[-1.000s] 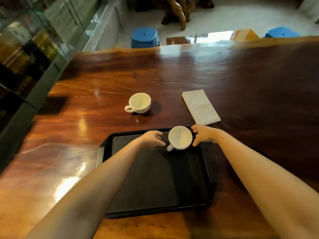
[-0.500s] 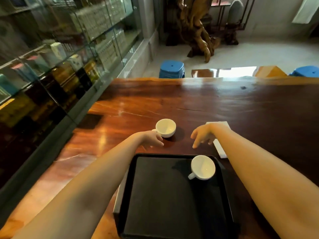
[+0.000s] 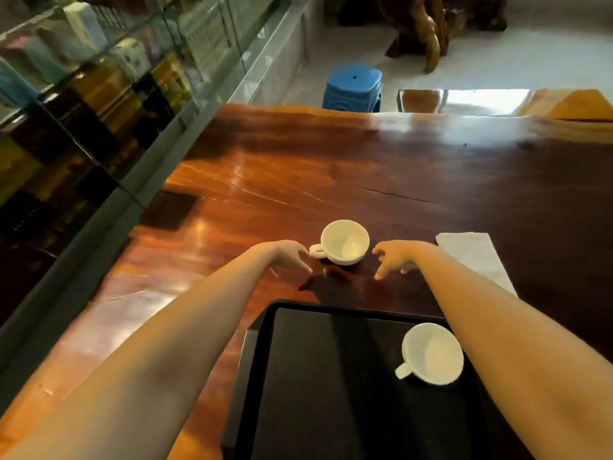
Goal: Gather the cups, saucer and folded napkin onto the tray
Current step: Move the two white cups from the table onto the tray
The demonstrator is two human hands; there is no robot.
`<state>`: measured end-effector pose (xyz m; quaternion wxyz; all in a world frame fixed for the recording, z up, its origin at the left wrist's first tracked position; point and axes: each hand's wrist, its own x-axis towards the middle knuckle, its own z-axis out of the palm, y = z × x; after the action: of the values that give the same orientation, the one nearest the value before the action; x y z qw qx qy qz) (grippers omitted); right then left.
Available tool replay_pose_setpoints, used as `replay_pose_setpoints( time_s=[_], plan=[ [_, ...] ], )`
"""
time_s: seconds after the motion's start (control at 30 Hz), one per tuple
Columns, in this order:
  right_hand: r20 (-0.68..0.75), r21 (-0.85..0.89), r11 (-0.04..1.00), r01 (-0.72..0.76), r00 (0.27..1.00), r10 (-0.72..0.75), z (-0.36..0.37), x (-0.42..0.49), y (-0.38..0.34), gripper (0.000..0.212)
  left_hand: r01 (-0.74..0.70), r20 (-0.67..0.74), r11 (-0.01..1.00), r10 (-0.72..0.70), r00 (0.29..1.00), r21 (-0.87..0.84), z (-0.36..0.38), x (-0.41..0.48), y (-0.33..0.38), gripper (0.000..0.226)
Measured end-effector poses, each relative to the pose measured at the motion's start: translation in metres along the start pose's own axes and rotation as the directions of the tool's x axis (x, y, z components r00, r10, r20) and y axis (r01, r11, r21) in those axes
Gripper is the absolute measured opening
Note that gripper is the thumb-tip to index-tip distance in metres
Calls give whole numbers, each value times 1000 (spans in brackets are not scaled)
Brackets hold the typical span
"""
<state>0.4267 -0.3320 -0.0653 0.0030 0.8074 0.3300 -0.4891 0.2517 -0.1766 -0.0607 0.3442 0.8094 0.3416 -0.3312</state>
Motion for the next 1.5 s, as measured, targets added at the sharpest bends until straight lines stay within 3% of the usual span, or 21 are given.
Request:
replay_pose_setpoints(
  time_s=[0.2, 0.43, 0.67, 1.13, 1.33, 1.5],
  plan=[
    [-82, 114, 989, 89, 993, -80, 7, 44, -4, 88, -25, -39, 1000, 25, 999, -14, -3, 46, -14, 61],
    [-194, 330, 857, 395, 917, -348, 7, 57, -3, 77, -211, -174, 926, 162, 971, -313, 7, 80, -2, 78],
    [-174, 451, 816, 362, 932, -317, 8, 53, -5, 83, -302, -296, 892, 205, 933, -335, 12, 84, 5, 69],
    [-184, 430, 758, 491, 869, -459, 7, -18, -22, 66, -331, -329, 916, 247, 911, -227, 8, 25, 8, 71],
    [-206, 406, 733, 546, 836, -508, 19, -46, -25, 73, -355, -392, 921, 271, 879, -159, 12, -14, 8, 65],
    [-208, 418, 724, 549, 834, -512, 35, -72, -24, 62, -381, -442, 910, 279, 853, -160, 31, -43, 3, 61]
  ],
)
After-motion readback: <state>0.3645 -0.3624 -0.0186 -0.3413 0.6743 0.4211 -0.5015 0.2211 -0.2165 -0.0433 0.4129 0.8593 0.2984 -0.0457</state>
